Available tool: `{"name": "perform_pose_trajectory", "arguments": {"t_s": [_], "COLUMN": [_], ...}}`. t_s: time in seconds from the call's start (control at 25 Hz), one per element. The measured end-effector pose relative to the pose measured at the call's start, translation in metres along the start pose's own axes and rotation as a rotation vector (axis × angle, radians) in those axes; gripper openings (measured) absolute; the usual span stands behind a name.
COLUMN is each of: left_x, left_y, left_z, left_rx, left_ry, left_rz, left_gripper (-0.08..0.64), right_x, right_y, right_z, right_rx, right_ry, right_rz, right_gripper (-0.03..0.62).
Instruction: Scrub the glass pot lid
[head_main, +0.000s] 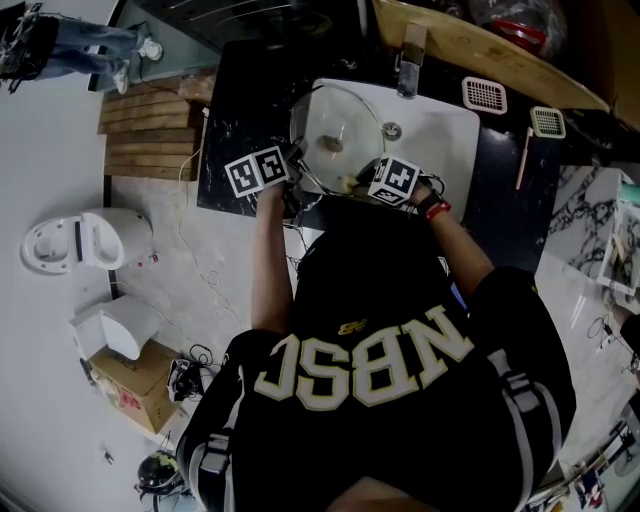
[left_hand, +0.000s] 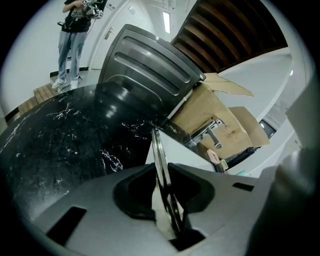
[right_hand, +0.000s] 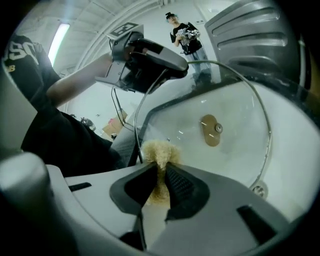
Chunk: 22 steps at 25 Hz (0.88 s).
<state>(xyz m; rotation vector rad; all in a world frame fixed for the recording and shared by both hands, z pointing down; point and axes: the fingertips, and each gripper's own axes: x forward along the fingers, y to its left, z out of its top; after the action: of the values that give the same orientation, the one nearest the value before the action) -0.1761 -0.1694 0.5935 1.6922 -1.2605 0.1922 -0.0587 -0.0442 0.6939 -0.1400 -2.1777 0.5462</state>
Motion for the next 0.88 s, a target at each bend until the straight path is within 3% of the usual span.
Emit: {"name": "perform_pose_trajectory", "arguments": {"t_s": [0.28,0.64,0.88], "left_x": [-0.001,-0.002,-0.002], "left_y": [-0.001,0.0,0.0], "left_z": [-0.001,0.0,0.0], "left_rx": [-0.011,-0.083,-0.103], "left_ry": [-0.007,-0.017,-0.023], "left_rz": [-0.011,-0.073,-0.084], "left_gripper": [0.087,0.092,0.092], "right_x": [-0.002,-0.004,-0.006], "right_y": [0.012,-0.009,-0.027], "right_z": [0.051,0.084,0.108], "right_rx": [0.019,0.1,0.126], "right_ry": [-0.162,-0.305,-0.366], "right_rz": [0.003,-0.138,-0.19], "right_gripper": [0.064,0.066,0.066]}}
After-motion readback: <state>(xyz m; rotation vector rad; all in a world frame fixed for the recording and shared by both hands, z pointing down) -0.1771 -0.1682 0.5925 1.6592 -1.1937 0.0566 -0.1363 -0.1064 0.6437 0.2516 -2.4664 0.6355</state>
